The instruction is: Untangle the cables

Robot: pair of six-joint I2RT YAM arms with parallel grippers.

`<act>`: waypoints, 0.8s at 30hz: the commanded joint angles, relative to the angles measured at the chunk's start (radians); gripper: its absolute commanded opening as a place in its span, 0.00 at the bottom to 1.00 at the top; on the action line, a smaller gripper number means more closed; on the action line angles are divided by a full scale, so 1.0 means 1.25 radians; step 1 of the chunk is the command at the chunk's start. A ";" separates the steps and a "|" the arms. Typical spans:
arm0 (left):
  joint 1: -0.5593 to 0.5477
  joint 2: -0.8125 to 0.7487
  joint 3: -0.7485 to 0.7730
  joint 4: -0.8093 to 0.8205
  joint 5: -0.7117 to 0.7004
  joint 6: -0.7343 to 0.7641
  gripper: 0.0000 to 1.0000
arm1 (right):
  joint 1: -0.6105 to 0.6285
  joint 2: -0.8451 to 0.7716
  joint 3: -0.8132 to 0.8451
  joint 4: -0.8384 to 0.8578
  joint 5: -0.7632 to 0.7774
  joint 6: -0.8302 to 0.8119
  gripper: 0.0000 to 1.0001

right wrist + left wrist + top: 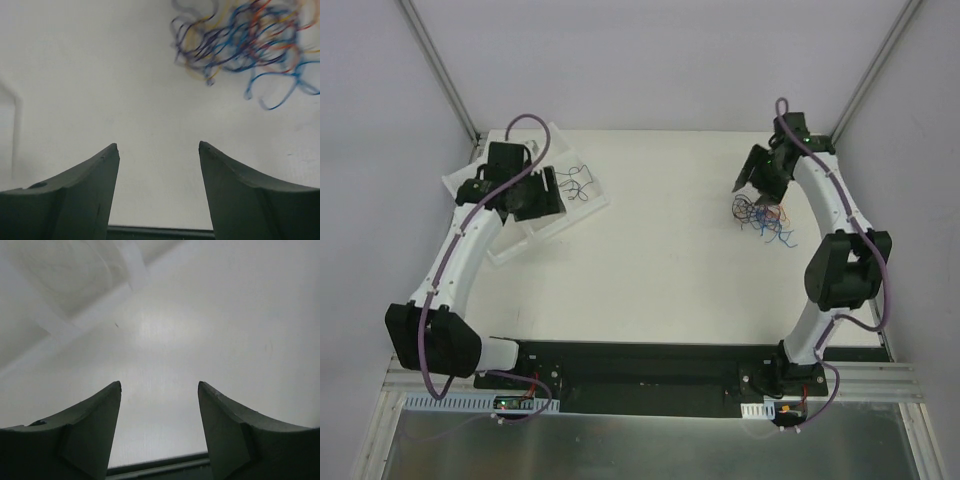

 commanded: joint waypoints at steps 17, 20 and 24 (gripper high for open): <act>-0.195 -0.281 -0.267 0.030 0.316 0.060 0.61 | -0.130 0.256 0.147 -0.009 -0.064 0.007 0.65; -0.197 -0.237 -0.246 0.044 0.340 0.065 0.58 | -0.028 0.205 0.047 0.018 -0.094 0.034 0.65; -0.203 -0.182 -0.221 0.075 0.359 0.073 0.56 | 0.110 0.142 -0.047 0.017 -0.129 0.041 0.65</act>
